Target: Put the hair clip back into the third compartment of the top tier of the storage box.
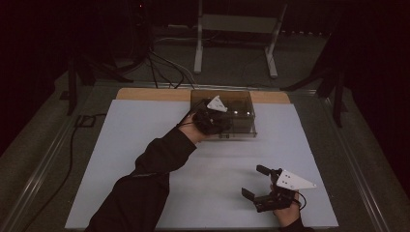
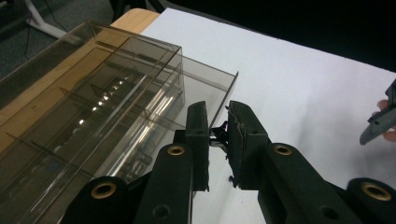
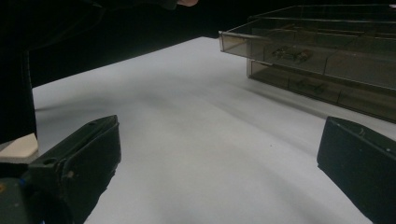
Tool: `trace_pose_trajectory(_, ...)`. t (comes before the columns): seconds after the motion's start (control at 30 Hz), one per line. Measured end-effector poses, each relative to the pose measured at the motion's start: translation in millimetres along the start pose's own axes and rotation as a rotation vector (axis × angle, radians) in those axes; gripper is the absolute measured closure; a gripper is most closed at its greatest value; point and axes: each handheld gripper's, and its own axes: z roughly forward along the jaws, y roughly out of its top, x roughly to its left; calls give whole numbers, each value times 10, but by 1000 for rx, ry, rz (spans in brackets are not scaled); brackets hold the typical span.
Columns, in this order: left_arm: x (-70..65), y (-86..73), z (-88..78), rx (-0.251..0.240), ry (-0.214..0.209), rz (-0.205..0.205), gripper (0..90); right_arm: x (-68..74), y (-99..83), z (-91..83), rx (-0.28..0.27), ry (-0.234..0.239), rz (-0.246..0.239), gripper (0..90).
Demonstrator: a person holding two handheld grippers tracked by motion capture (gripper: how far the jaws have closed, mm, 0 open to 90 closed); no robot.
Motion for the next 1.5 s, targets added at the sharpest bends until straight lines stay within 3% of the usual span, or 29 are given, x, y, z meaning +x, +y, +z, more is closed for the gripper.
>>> trace_pose_trajectory(0.5,13,86,189,-1,22,-20,803,-2,-2,0,4,2,-1,0)
trace_pose_trajectory(0.83,39,97,336,-8,24,-61,803,-5,-3,3,1,4,5,0)
trace_pose_trajectory(1.5,78,182,570,25,36,-66,803,-13,0,8,-4,6,8,0)
